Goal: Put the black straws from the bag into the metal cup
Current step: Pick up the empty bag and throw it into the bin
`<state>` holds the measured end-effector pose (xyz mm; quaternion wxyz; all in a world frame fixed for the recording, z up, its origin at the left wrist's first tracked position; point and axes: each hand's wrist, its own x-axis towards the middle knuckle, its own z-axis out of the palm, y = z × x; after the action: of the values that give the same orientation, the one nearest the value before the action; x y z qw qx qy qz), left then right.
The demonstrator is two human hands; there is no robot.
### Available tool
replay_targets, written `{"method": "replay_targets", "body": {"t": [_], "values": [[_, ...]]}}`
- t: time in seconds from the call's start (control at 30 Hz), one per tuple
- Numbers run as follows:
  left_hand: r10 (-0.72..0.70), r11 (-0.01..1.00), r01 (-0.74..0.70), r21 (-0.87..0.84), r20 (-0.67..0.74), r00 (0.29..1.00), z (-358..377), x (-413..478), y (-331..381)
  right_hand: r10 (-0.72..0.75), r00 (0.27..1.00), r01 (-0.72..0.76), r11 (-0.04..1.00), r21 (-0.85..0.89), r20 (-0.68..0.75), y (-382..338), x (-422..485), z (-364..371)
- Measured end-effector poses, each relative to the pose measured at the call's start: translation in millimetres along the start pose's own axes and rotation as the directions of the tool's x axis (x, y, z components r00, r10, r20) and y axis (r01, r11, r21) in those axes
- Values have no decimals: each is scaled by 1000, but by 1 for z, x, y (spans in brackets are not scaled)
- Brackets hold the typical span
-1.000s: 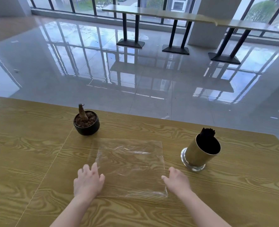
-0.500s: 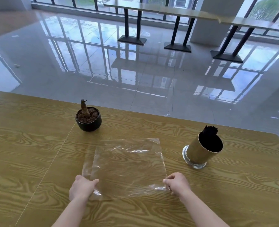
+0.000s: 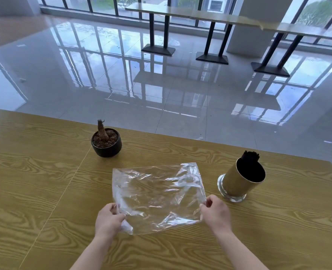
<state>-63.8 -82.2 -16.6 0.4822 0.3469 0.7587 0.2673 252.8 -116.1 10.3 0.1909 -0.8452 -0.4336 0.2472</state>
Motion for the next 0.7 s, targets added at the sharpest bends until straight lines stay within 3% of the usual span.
{"method": "replay_targets", "body": {"t": [0.13,0.23,0.3,0.47,0.6,0.7], "values": [[1,978,11,-207,58,998,13,-13,10,-337,928,338,941,-23,-158,-37,-15,-4],[-9,931,42,-361,92,996,20,-22,18,-605,787,610,793,3,-126,-65,-28,4],[28,910,20,-415,110,994,23,-27,22,-713,701,713,701,3,-29,-82,-39,14],[46,780,129,-612,262,964,24,-42,26,-707,598,774,632,-42,378,-100,-60,50],[-79,834,145,-532,146,986,20,-42,18,-638,534,770,638,-7,555,-95,-68,65],[-118,849,139,-510,73,990,17,-36,13,-661,475,678,696,237,581,-90,-68,59]]}}
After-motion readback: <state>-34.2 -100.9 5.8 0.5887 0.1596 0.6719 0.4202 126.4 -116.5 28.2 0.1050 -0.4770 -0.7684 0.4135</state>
